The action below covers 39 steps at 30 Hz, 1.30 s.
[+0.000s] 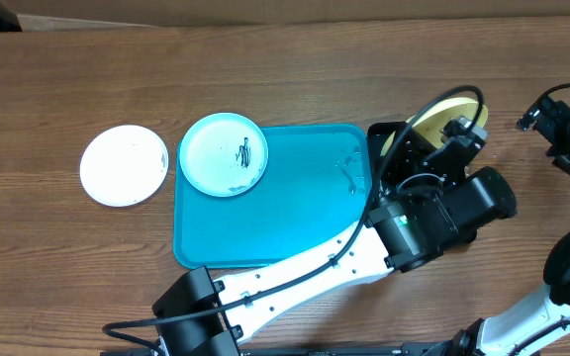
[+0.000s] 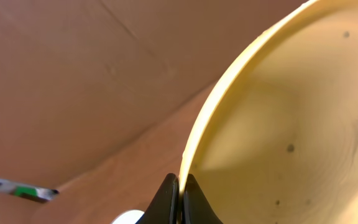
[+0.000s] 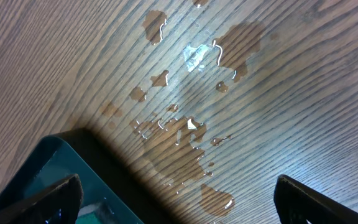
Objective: Clean dirty plates on tray and stack at the side
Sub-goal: 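Lift the yellow plate with the left gripper and tilt it over the black tray, then carry the yellow plate left and lower it onto the white plate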
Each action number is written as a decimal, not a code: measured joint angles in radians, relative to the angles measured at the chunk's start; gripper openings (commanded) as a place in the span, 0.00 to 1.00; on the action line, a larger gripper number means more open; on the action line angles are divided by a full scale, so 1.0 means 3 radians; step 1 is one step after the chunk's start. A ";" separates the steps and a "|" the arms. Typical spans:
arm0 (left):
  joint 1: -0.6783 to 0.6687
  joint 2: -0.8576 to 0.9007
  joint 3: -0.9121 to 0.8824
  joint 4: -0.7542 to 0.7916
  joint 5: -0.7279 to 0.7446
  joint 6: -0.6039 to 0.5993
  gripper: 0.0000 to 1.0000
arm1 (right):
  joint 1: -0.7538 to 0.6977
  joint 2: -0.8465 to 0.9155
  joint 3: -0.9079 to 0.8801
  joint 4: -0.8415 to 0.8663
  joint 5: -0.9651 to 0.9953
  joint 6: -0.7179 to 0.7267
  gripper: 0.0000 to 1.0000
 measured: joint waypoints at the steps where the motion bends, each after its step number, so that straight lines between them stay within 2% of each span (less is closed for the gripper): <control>1: 0.0023 0.0000 0.0000 -0.0052 0.0055 -0.0078 0.04 | 0.0000 0.0000 0.0000 0.0001 0.0001 -0.0001 1.00; 7: 0.0318 0.0000 -0.0042 -0.0459 0.0867 -0.0724 0.04 | -0.0001 0.0000 0.0000 0.0003 0.0000 0.0003 1.00; 13: 0.0964 0.0004 -0.0064 -0.0669 0.2296 -0.1155 0.04 | -0.0001 0.0000 0.0000 0.0000 -0.0001 0.0001 1.00; 19: 0.2113 0.0017 -0.0065 -0.0964 0.3902 -0.1411 0.04 | 0.0000 0.0000 0.0000 0.0001 0.0001 0.0001 1.00; 23: 0.3049 0.0036 -0.0066 -0.1191 0.4594 -0.1507 0.04 | 0.0000 0.0000 0.0000 0.0003 0.0001 0.0003 1.00; 27: 0.3915 0.0036 -0.0067 -0.1556 0.4915 -0.1535 0.04 | 0.0000 0.0000 0.0000 0.0001 0.0001 0.0001 1.00; 33: 0.5051 0.0036 -0.0070 -0.2074 0.5076 -0.1513 0.04 | -0.0001 0.0000 0.0000 0.0003 0.0001 0.0003 1.00; 39: 0.5815 0.0036 -0.0070 -0.2341 0.5061 -0.1495 0.04 | 0.0000 0.0000 0.0000 0.0001 0.0000 0.0000 1.00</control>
